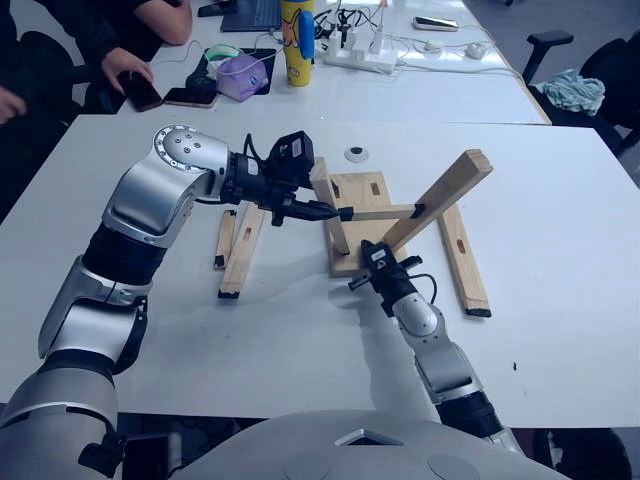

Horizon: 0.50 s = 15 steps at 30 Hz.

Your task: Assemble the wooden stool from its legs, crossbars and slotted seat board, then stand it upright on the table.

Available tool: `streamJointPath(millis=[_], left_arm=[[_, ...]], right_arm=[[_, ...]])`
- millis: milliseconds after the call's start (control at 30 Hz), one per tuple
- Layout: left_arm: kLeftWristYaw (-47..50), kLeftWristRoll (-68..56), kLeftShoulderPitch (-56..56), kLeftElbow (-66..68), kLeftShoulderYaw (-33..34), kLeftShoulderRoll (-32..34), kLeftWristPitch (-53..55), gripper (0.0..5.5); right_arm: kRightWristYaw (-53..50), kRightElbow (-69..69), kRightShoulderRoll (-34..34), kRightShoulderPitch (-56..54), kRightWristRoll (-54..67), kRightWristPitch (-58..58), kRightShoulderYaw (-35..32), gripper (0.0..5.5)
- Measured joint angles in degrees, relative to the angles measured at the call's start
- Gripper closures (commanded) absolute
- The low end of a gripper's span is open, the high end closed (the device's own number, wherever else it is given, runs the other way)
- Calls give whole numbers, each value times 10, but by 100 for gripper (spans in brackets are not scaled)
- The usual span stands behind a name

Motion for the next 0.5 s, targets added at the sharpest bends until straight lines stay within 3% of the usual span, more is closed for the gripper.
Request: streamJointPath(millis=[300,400,500], left_arm=[[32,-32,87,-17,68,-12,-51,343],[52,-58,121,-40,99,-17,-35,282],[65,-115,167,-89,164,-8,7,323]], right_arm=[[18,-9,-1,-13,2,31,8,550],[24,-8,-1,-17,2,32,12,550],[30,-7,-5,-21,3,32,13,550]])
